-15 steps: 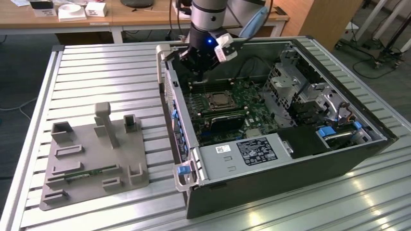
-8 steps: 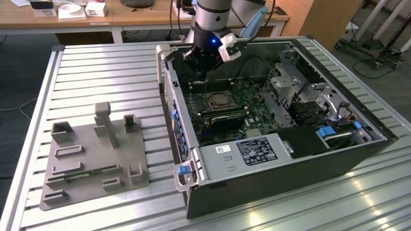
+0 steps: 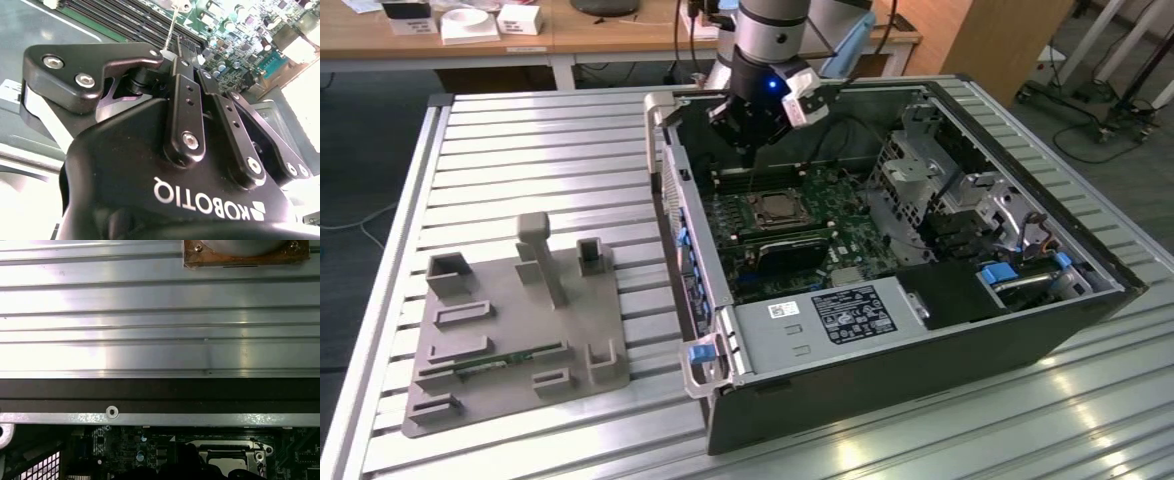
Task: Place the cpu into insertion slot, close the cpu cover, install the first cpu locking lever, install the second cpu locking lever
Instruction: 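Install the first cpu locking lever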
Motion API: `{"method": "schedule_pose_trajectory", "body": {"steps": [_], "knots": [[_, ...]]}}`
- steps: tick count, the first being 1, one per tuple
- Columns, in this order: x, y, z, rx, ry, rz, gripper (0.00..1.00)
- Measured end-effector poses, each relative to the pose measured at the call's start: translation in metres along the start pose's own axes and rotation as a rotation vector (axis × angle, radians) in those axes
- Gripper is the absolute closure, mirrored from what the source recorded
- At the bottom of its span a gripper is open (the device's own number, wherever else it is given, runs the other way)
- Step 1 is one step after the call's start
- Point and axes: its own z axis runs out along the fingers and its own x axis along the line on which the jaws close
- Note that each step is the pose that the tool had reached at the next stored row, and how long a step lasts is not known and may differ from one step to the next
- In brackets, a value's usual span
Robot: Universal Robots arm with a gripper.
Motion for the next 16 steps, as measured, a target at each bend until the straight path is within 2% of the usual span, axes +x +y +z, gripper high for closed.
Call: {"method": "schedule_pose_trajectory", "body": {"steps": [11, 16], "knots": [[-0.0089, 0.0006, 0.0015, 0.0002, 0.0001, -0.001, 0.90], [-0.0095, 0.0006, 0.0019, 0.0002, 0.0017, -0.018, 0.90]]}}
